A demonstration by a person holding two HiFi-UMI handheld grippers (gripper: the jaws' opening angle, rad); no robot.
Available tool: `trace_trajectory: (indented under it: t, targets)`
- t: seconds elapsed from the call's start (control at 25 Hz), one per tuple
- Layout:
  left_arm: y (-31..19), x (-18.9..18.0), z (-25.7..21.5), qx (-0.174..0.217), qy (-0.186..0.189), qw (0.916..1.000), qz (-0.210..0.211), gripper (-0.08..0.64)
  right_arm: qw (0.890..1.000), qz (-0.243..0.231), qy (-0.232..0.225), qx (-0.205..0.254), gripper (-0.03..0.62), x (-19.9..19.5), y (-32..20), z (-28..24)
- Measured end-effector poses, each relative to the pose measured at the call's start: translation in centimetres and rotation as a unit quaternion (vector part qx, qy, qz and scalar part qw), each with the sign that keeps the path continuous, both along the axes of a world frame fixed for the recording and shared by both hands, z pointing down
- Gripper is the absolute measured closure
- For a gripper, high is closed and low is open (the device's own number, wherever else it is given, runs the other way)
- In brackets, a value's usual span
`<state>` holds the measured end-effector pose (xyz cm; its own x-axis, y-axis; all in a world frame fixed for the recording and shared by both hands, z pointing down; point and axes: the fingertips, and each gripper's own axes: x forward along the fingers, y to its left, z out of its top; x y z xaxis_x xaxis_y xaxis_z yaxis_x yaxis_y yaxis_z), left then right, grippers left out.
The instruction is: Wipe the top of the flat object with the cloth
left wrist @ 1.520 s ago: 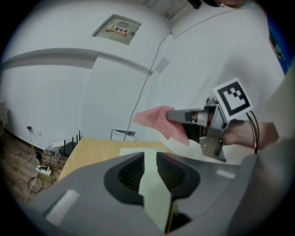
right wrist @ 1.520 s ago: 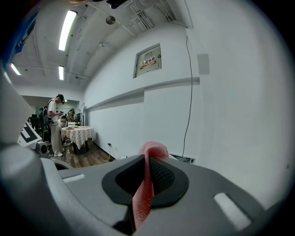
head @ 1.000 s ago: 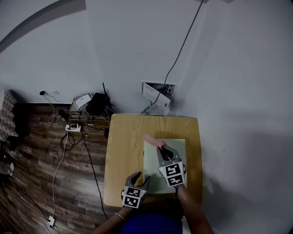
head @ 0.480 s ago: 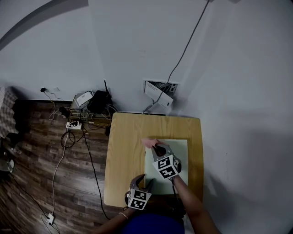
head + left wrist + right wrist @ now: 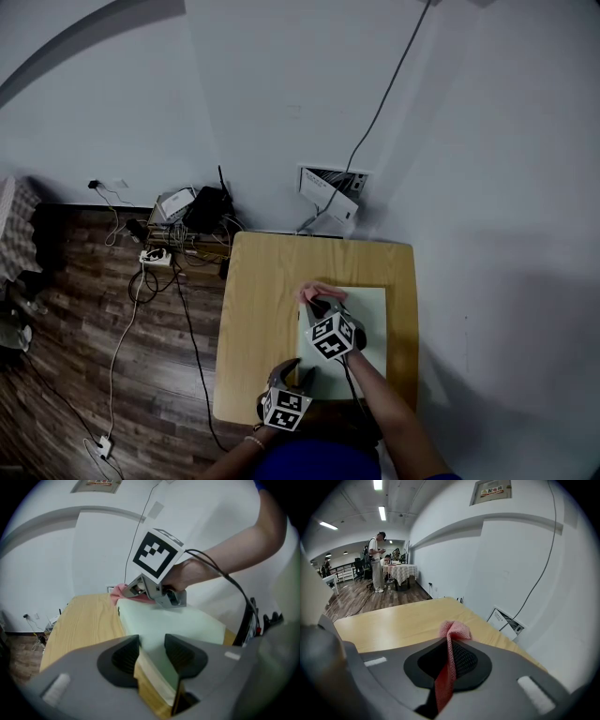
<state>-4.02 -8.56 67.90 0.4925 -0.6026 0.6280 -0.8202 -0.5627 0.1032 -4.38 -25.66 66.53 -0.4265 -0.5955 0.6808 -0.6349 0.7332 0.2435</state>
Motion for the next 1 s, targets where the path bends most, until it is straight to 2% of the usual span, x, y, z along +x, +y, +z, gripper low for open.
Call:
trace_trajectory:
  t: [0.2,0.44,1.0]
  targets:
    - [-0.2,0.0,0.2,0.006,-0.010,0.9999,0.000,0.399,1.000,-0.002,-0.024,-0.009,0.577,0.2,-0.3,0.4]
    - [-0.2,0.1,0.2,0.014,-0.012,0.9998,-0.003,0.399,1.000,-0.008,-0.021,-0.009,0.578,0.6,-0.3,0.7]
    - [0.0,0.2,-0.1,0.021,-0.022,0.9995,-0.008,0.403,0.999,0.016,-0.019,-0.022,0.578,3.8,-0.2,0.7]
